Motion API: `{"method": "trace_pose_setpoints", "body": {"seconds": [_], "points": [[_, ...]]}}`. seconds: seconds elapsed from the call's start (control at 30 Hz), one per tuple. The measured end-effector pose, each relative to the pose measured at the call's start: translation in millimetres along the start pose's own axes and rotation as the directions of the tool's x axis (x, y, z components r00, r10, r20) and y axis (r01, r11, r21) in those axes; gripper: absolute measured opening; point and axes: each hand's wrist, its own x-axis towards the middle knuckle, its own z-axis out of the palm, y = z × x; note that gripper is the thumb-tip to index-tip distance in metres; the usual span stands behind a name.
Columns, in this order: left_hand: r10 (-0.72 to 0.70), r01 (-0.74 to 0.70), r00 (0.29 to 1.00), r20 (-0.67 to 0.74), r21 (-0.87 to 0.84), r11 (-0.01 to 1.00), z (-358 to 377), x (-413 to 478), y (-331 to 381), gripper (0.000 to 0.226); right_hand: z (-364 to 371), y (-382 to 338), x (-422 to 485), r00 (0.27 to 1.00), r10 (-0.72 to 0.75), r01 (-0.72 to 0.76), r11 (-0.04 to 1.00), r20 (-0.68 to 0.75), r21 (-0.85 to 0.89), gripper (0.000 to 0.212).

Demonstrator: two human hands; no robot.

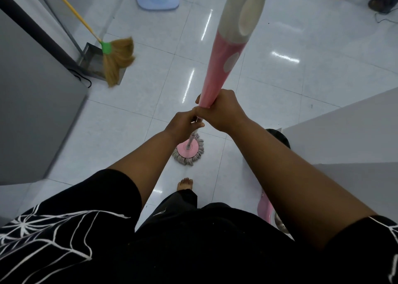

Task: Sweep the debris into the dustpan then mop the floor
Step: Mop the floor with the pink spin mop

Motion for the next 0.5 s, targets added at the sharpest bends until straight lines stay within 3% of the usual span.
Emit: {"method": "trace_pose_setpoints", "body": {"seconds": [0.13, 0.23, 0.33, 0.43, 0.5], "points": [[-0.026, 0.026, 1.000, 0.013, 0.001, 1.000, 2.8, 2.1, -0.3, 0.044, 0.4, 2.2, -1.5, 0.999, 0.023, -0.021, 0.999, 0.049, -0.026, 0.014], [0.003, -0.007, 0.998, 0.066, 0.060, 0.998, 0.1, 3.0, 1.3, 0.038, -2.0, 1.9, -3.0, 0.997, 0.021, -0.017, 0.999, 0.074, -0.047, 0.022], [0.006, -0.016, 0.994, 0.107, 0.097, 0.995, -0.7, 5.0, -1.0, 0.029, -2.4, 1.3, -6.2, 0.996, 0.027, -0.020, 0.997, 0.082, -0.080, 0.013], [-0.027, 0.016, 0.990, 0.137, 0.087, 0.996, 2.4, 7.3, 0.1, 0.009, -4.1, 3.2, -10.3, 0.997, 0.045, -0.038, 0.993, 0.061, -0.109, 0.026], [-0.057, 0.049, 0.986, 0.154, 0.057, 0.997, 4.6, 8.3, 3.5, 0.019, -8.4, 5.0, -17.0, 0.997, 0.053, -0.047, 0.993, 0.049, -0.107, 0.037]]}}
